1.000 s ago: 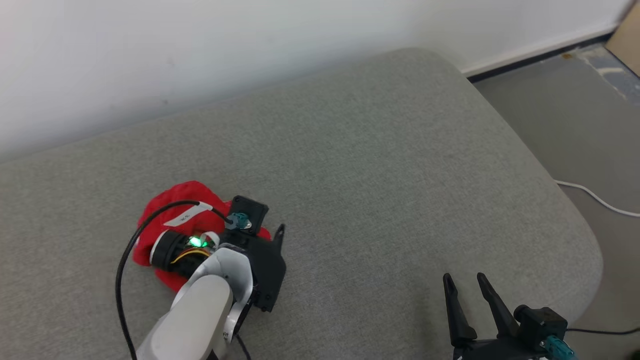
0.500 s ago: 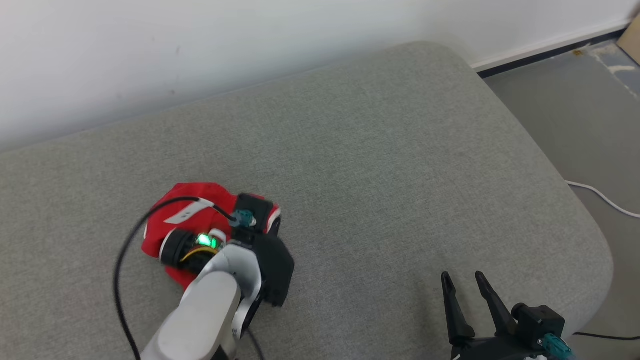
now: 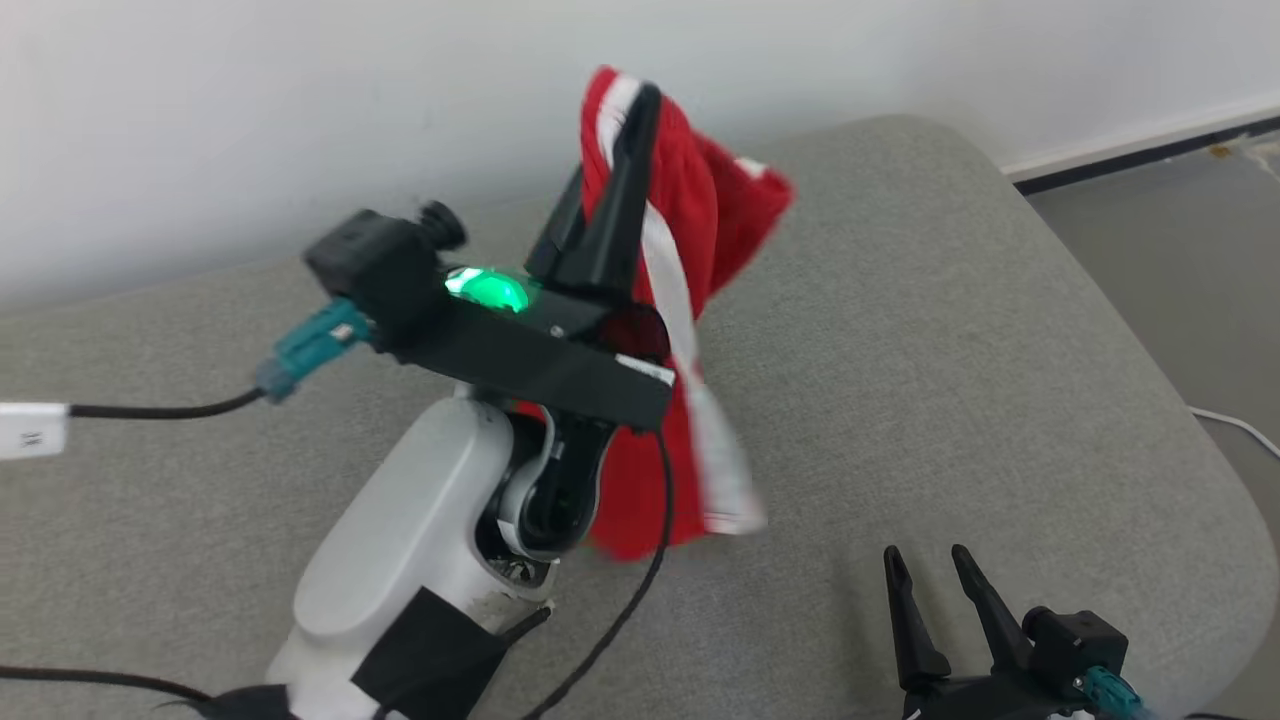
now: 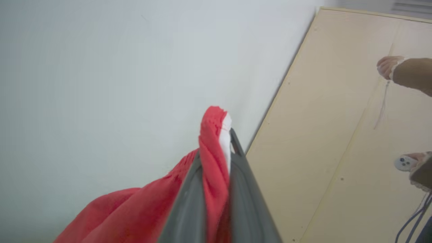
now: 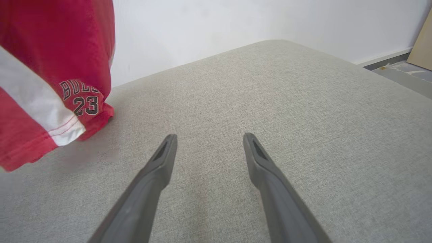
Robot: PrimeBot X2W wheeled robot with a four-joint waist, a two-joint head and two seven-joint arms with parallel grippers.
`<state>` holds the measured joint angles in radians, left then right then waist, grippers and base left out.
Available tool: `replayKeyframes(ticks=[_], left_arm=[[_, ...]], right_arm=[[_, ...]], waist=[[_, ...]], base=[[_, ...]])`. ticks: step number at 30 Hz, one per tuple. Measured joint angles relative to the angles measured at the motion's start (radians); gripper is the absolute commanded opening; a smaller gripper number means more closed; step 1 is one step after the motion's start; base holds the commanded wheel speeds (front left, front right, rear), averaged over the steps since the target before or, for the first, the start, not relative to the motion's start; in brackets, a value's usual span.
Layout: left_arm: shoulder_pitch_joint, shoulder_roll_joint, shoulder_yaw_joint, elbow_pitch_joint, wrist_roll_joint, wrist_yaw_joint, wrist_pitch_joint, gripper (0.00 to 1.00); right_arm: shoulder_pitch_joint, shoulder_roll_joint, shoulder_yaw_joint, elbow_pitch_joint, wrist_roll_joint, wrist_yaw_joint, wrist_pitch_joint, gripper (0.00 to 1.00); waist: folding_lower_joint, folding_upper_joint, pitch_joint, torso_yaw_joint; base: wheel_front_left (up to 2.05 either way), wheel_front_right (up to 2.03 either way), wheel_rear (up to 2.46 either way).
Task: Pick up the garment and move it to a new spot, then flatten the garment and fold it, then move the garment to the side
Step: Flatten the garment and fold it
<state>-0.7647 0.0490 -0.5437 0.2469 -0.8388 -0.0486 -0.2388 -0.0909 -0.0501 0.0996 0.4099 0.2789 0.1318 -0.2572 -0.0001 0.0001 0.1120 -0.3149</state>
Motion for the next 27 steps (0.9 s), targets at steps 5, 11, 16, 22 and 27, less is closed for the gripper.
replayKeyframes(ticks=[5, 11, 16, 22, 27], left_arm=[[-0.006, 0.0, 0.056, -0.143, -0.15, 0.093, -0.024, 0.0], [0.159, 0.0, 0.105, -0.092, -0.136, 0.179, -0.024, 0.0], [0.352, 0.0, 0.217, 0.022, -0.126, 0.195, -0.024, 0.0], [0.475, 0.001, 0.367, 0.134, -0.072, 0.173, -0.024, 0.03], [0.513, 0.001, 0.426, 0.181, -0.059, 0.153, -0.024, 1.0]], right_arm=[[0.003, 0.0, 0.0, 0.004, 0.0, 0.0, 0.0, 1.0], [0.007, 0.0, -0.002, 0.0, -0.002, 0.0, 0.0, 1.0], [0.007, 0.001, -0.003, -0.006, -0.012, 0.0, 0.002, 1.0], [0.003, 0.0, -0.002, -0.015, -0.026, 0.0, 0.012, 1.0], [0.006, 0.0, -0.003, -0.026, -0.027, 0.0, 0.022, 1.0]], waist=[[0.0, 0.0, -0.017, 0.034], [0.0, 0.0, -0.021, 0.094], [0.0, -0.0001, -0.019, 0.153], [0.0, 0.0, -0.021, 0.235], [0.0, -0.0001, -0.028, 0.279]], base=[[0.0, 0.0, 0.0], [0.0, 0.0, 0.0], [0.0, 0.0, 0.0], [0.0, 0.0, 0.0], [0.0, 0.0, 0.0]])
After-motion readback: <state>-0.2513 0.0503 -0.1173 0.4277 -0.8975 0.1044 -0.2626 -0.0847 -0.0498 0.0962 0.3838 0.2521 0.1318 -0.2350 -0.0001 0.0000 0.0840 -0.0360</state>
